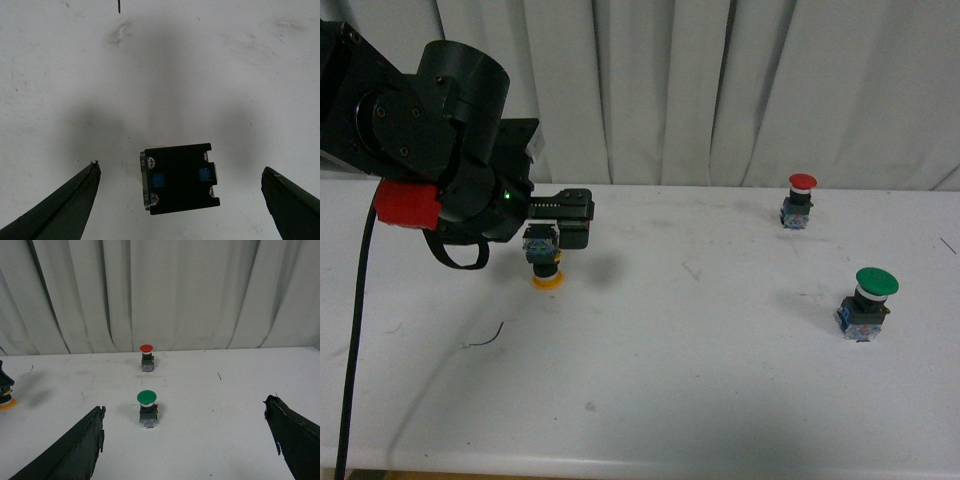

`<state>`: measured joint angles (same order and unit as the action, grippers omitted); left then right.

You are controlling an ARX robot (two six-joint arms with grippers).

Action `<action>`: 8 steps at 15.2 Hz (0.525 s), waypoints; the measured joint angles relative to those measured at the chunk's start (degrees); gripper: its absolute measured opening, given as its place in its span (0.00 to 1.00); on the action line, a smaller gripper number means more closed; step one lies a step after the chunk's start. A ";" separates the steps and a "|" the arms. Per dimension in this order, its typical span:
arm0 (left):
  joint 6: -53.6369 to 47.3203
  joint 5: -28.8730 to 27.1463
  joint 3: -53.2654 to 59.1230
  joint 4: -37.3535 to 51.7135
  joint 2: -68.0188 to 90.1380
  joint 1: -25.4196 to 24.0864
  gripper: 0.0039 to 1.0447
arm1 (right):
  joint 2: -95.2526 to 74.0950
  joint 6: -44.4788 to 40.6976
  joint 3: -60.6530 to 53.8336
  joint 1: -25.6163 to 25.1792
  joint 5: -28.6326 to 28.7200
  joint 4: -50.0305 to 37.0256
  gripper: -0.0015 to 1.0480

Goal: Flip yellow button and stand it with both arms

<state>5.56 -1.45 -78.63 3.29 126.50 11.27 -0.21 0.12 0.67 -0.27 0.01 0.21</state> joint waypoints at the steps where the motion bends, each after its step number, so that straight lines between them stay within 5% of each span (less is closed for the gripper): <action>1: 0.00 -0.02 0.00 0.15 0.48 0.00 0.94 | 0.00 0.00 0.00 0.00 0.00 0.00 0.94; 5: -0.17 -0.26 -0.11 0.59 1.81 0.00 0.94 | 0.00 0.00 0.00 0.00 0.00 -0.02 0.94; 8: -1.25 -1.40 -0.15 2.34 1.84 0.26 0.58 | 0.00 0.00 0.00 0.00 0.00 -0.02 0.94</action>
<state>4.32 -2.85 -78.78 5.63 128.33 11.53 -0.21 0.12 0.67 -0.27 0.01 0.19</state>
